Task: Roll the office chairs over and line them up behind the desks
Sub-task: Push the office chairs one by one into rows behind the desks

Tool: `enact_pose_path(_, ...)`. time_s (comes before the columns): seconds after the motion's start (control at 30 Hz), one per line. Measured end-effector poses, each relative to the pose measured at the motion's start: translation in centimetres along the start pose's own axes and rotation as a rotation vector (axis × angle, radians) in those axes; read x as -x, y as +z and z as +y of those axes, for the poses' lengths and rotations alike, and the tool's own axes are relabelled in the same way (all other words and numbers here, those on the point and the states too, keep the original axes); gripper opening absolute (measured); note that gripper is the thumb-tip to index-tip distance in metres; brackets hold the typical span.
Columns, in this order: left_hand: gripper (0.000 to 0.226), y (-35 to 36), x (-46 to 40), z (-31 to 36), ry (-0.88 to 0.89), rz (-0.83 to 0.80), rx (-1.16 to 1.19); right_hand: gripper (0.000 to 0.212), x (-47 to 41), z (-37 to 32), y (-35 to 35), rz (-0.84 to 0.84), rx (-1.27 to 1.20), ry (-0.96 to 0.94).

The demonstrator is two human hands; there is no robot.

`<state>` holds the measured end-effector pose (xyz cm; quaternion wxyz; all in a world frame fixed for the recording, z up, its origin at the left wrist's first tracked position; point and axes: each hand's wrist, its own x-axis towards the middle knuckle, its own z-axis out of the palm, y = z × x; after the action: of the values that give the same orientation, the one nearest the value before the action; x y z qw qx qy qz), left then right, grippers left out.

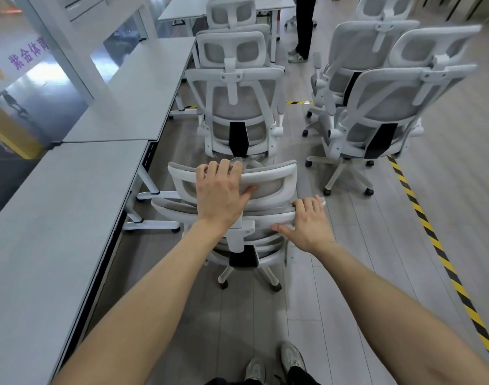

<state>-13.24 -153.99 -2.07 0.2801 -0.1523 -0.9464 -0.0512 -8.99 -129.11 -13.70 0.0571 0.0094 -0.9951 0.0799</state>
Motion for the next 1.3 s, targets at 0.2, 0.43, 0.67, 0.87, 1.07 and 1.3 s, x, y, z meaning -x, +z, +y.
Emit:
enact_pose_path(0.2,0.054,-1.2,-0.4,-0.1,0.040,-0.103,-0.013,0.093,0.0,-0.5,-1.3,-0.058,-0.011,0.034)
enact_pose_path(0.43,0.058,-5.0,0.4,-1.1,0.186,-0.193,0.076,0.062,2.3,-2.3,-6.5,-0.186,0.023,0.059)
enact_pose_path(0.67,0.035,-8.5,5.4,1.7,0.482,-0.239,0.133,0.050,13.2,-4.3,-9.8,-0.125,-0.020,0.267)
enact_pose_path(0.87,0.029,-8.0,13.7,11.5,0.901,-0.517,0.099,0.048,30.2,-4.4,-11.1,-0.172,-0.027,0.578)
enact_pose_path(1.07,0.038,-14.6,26.0,24.8,1.447,-0.543,0.194,0.040,53.7,-8.0,-12.6,-0.138,-0.024,1.077)
enact_pose_path(1.3,0.038,-26.6,44.2,35.9,2.050,-0.365,0.365,0.039,76.8,-21.2,-15.5,-0.034,0.001,1.733)
